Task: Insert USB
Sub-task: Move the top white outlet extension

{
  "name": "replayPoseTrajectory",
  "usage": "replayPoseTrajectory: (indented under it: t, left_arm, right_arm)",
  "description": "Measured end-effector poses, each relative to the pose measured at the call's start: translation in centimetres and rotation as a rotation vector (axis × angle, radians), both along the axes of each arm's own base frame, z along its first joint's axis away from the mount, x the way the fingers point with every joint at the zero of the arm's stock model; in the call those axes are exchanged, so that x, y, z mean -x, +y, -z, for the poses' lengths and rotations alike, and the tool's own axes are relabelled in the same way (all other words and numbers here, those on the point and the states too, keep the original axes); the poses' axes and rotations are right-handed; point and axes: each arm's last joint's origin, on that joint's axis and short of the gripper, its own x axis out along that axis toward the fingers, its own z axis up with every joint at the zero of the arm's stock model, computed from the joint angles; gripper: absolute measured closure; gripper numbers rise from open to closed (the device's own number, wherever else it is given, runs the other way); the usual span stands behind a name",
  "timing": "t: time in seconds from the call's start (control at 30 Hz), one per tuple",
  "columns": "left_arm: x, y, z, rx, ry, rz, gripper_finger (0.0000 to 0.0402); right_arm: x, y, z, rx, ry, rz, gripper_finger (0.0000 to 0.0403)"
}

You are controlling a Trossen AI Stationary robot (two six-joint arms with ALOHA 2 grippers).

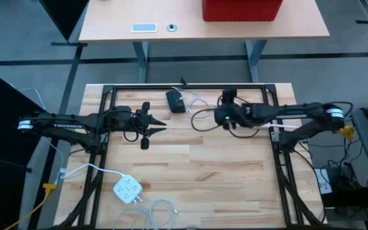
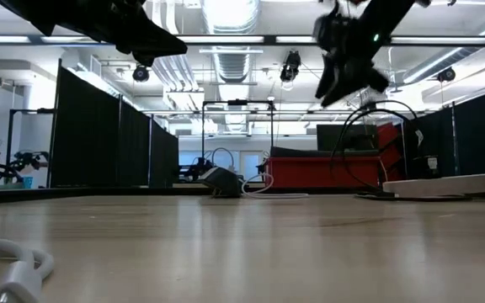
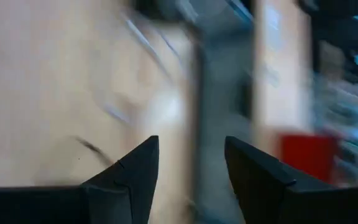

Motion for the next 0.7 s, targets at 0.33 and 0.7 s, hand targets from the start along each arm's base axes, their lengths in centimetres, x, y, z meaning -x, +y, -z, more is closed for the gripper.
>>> replayPoseTrajectory:
  t: [0.33,0.7]
  left_arm:
    - [0.0,0.0,-0.1,-0.014,-0.009,0.004,0.0338]
    - [0.0,0.0,-0.1,0.0,-0.007,0.0,0.0338]
  right_arm:
    - [0.4,1.3,2.8,-0.237,0.148,-0.127,0.0238]
    - [-3.7,0.3,8.2,0.031,0.416,0.012,0.0236]
